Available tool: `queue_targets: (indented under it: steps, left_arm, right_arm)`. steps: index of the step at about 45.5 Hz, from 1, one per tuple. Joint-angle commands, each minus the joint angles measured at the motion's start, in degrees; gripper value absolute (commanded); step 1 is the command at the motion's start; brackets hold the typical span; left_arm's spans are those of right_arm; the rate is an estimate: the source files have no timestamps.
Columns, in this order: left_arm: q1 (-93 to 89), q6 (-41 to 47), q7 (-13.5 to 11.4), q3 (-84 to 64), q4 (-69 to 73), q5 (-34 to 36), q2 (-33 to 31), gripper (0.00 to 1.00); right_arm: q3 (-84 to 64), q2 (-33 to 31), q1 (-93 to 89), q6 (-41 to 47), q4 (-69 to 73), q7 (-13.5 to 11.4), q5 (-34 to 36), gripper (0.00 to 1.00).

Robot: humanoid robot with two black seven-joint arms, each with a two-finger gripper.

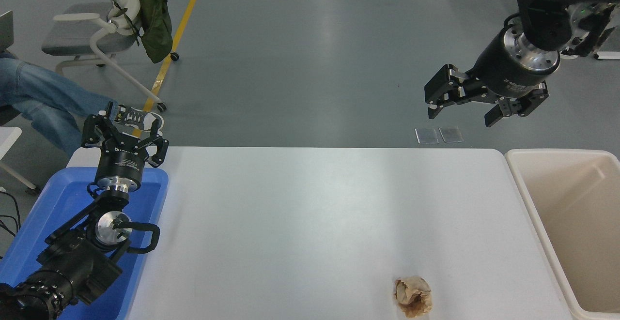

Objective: Pick up paper ball place in dustbin

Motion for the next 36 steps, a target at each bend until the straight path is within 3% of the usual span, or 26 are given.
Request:
queue_targets:
  steps: [1, 36]
  left_arm:
    - [0.0, 0.0, 0.0, 0.1, 0.0, 0.1, 0.0, 0.99]
    - [0.0, 0.0, 0.0, 0.1, 0.0, 0.0, 0.0, 0.99]
  right_arm:
    - [0.4, -0.1, -0.2, 0.0, 0.0, 0.0, 0.0, 1.0]
    - [0.4, -0.1, 0.2, 0.0, 0.0, 0.0, 0.0, 1.0]
